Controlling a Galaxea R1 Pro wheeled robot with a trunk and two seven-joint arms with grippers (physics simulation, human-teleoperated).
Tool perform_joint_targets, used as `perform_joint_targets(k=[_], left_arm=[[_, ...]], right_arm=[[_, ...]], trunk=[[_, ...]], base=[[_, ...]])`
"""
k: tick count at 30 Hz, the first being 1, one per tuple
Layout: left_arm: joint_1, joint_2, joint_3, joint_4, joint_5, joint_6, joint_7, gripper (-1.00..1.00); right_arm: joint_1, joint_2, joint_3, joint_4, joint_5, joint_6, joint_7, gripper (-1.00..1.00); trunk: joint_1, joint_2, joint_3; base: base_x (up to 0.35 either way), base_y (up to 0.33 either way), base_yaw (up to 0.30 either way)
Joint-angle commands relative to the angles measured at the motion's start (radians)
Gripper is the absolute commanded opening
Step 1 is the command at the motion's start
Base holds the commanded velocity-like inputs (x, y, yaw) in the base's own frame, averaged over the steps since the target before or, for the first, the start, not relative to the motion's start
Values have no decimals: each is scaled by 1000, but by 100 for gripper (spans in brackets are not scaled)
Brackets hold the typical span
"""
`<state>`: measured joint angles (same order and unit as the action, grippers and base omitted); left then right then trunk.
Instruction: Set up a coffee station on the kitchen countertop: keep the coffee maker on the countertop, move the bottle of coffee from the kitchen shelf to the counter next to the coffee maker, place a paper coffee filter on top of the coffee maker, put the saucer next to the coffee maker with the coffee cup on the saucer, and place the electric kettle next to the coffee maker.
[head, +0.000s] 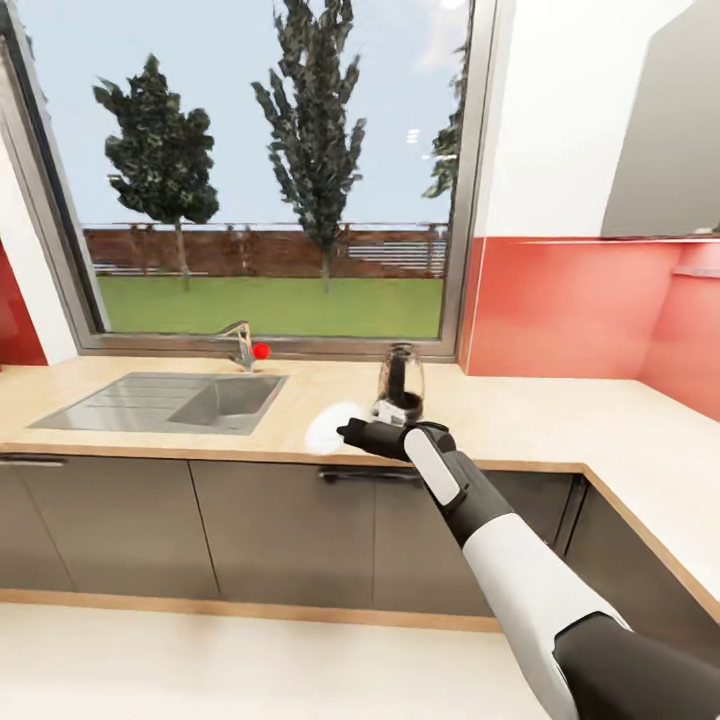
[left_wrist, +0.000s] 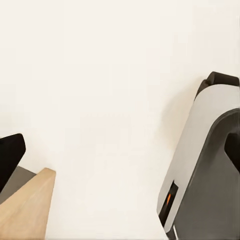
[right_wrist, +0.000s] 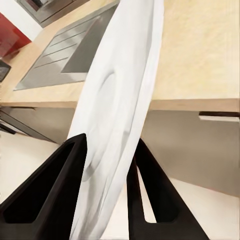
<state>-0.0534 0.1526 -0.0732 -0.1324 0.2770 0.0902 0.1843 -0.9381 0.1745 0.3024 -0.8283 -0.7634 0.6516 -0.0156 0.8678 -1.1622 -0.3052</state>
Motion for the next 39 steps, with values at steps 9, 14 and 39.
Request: perform_joint_targets(k=[9,14,39], left_arm=[[0,0,-10,-3,9,12,0,100],[0,1,-9,-4,10,15,-7,100],[0,0,-4,-3,11,14,4,100]], right_arm=[[0,0,6,0,-7,3,-4,-100],[2,0,7,0,-7,3,-3,-100],[5,0,29,-2,-8,2,2,-100]], trunk=[[0,-1,-13],[0,-1,-20],[0,-1,-29]], base=[[0,0,172],[0,0,165],[90,247,44]])
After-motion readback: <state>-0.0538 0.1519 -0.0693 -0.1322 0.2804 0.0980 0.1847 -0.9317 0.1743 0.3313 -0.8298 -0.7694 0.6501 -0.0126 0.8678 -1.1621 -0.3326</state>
